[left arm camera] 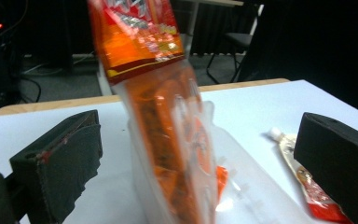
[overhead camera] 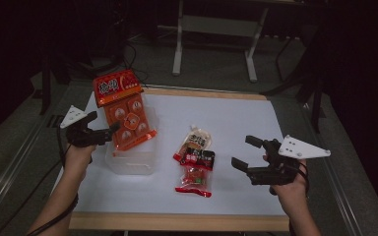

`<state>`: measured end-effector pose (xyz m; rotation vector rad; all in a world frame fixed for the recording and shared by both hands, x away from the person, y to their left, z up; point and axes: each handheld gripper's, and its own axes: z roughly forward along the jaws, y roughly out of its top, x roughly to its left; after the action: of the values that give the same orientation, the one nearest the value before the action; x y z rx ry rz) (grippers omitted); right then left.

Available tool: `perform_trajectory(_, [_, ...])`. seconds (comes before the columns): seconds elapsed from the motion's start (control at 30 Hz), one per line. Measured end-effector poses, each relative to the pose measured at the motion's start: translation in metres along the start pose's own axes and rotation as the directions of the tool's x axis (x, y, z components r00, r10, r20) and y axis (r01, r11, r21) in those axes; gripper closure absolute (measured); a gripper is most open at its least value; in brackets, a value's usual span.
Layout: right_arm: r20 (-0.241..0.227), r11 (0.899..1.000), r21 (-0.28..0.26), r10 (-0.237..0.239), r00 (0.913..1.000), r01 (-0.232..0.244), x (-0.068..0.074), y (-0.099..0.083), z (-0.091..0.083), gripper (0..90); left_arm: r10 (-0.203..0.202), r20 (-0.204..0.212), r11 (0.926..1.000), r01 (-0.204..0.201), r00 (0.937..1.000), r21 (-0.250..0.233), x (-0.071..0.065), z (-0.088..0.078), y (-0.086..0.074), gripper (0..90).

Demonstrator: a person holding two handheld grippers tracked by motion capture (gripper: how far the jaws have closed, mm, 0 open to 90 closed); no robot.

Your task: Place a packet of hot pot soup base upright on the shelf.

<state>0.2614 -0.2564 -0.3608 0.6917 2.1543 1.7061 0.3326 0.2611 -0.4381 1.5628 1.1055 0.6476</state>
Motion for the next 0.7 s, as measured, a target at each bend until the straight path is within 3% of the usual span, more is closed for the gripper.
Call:
perform_trajectory(0.3, [0.012, 1.0, 0.012, -0.008, 0.9999, 0.008, -0.001, -0.002, 0.003, 14.8, 0.029, 0.017, 0.999, -0.029, 0.9994, -0.035, -0.018, -0.021, 0.002, 1.4])
perform_trajectory(0.53, [0.017, 0.999, 0.042, -0.026, 0.9995, 0.025, -0.002, -0.006, 0.008, 15.2, 0.044, 0.06, 0.9984, -0.042, 0.9973, -0.038, -0.037, -0.038, 0.0, 1.4])
perform_trajectory(0.7, [0.034, 0.999, 0.044, -0.032, 0.9989, 0.031, -0.003, -0.008, 0.01, 15.2, 0.055, 0.117, 0.9984, -0.053, 0.9916, -0.022, -0.054, -0.042, -0.003, 1.4])
